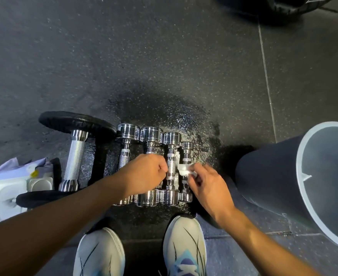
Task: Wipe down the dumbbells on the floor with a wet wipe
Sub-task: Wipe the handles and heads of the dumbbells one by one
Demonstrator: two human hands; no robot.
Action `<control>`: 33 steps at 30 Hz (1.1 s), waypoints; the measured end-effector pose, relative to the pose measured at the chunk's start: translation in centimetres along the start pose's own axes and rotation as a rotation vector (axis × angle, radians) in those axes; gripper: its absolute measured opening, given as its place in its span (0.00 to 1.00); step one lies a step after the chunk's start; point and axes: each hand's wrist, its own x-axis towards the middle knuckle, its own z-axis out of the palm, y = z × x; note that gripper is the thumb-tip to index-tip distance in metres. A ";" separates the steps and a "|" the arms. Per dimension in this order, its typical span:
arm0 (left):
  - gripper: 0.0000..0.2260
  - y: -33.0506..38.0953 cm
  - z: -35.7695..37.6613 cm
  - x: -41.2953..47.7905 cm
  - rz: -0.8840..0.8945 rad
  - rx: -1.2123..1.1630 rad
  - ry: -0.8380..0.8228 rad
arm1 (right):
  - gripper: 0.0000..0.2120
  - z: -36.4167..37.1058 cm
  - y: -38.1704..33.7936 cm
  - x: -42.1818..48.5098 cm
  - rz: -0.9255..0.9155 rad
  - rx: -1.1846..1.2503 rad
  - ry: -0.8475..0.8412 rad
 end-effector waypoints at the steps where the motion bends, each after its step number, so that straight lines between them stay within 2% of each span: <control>1: 0.07 -0.1 -0.4 -0.1 -0.006 0.001 0.001 | 0.07 -0.1 0.0 0.2 -0.002 0.000 -0.005; 5: 0.07 -0.8 -2.5 -0.9 -0.047 0.053 0.077 | 0.11 -0.3 -0.5 2.8 -0.090 0.012 0.058; 8: 0.06 -1.2 -3.6 -1.9 -0.088 0.061 0.154 | 0.13 0.1 -0.3 4.0 -0.069 0.065 0.086; 15: 0.06 -1.0 -3.3 -4.6 -0.054 0.049 0.207 | 0.16 1.4 1.5 -3.4 -0.206 -0.091 0.056; 18: 0.07 -0.8 -2.6 -5.3 -0.042 0.009 0.201 | 0.15 1.0 1.5 -2.5 -0.213 -0.073 0.054; 20: 0.07 -0.6 -2.3 -5.6 -0.044 -0.010 0.189 | 0.14 0.8 1.1 -0.4 -0.147 0.003 0.093; 22: 0.08 -0.4 -2.3 -5.6 -0.054 -0.006 0.204 | 0.13 0.5 0.5 2.1 0.001 0.160 0.126; 24: 0.08 0.0 -2.5 -5.4 -0.066 -0.009 0.240 | 0.10 0.2 -0.5 3.2 0.177 0.288 0.117; 26: 0.09 0.2 -2.8 -5.3 -0.085 -0.007 0.269 | 0.08 0.0 -1.2 2.7 0.257 0.428 0.088; 33: 0.10 -1.1 -3.8 -5.2 -0.157 0.027 0.303 | 0.07 -0.2 0.0 -0.6 0.412 0.437 -0.125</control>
